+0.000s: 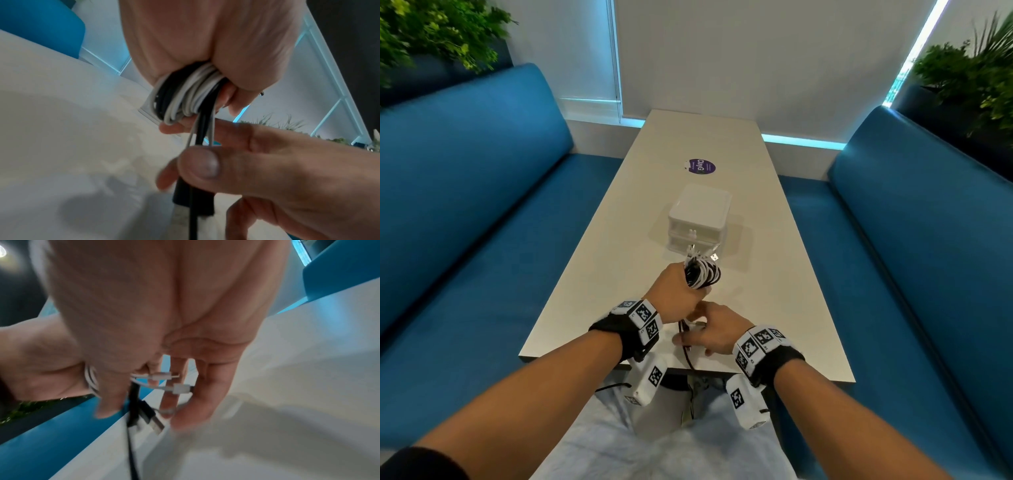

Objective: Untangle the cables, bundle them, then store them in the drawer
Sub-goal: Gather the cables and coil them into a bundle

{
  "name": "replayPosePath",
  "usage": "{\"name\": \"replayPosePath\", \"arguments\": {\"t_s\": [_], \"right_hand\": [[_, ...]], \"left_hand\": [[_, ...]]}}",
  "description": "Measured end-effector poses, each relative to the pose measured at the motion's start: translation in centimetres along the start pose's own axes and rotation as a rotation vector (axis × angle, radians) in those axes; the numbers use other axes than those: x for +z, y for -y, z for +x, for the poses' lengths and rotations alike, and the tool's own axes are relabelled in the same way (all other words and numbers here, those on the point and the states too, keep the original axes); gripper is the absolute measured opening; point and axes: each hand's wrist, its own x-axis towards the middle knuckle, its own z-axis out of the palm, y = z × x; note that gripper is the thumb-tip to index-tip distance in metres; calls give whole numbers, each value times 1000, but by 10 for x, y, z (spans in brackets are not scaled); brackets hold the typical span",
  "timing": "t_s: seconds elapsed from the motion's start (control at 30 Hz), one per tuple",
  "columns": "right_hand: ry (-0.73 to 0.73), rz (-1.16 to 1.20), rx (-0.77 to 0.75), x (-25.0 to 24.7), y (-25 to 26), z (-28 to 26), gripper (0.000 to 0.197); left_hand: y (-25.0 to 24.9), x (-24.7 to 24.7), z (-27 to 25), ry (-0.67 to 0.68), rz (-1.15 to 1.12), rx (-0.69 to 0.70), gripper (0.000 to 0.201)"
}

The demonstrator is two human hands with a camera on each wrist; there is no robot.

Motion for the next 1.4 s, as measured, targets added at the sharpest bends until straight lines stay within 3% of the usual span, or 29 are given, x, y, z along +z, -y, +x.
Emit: {"name": "replayPosePath", "arguments": {"t_s": [0.1,0.23,0.33,0.47,0.57,0.67,0.87,1.0,1.1,1.27,1.4], "right_hand": [[24,-27,-43,-1,-1,2,32],[122,17,-41,1,0,1,18],[179,203,2,0,5,-1,14],[170,127,-7,-13,5,5,29],[194,322,4,-18,1,6,25],[215,386,-22,-20,-1,4,23],[179,308,-42,-15,-12,4,9],[152,388,-53,-10,-13,3,12],[96,421,-85,-11,-12,6,16],[72,191,-68,-13,-19,9,9],[102,118,-45,-10,-21,7,12]], "left_hand": [[2,0,-1,-78,-125,-22,21],[11,-4,-2,-64,-111,-46,13],[17,-13,-2,42,-12,-44,11],[16,-23,-8,154,-18,-44,27],[12,-28,-13,265,18,-8,24],[18,-28,-16,387,77,21,44],[29,-17,-15,358,419,-37,70],[30,-14,-13,342,535,-38,44],[33,-8,-13,280,604,-16,36],[38,-2,-12,222,823,72,15],[35,2,-11,233,745,48,15]]}}
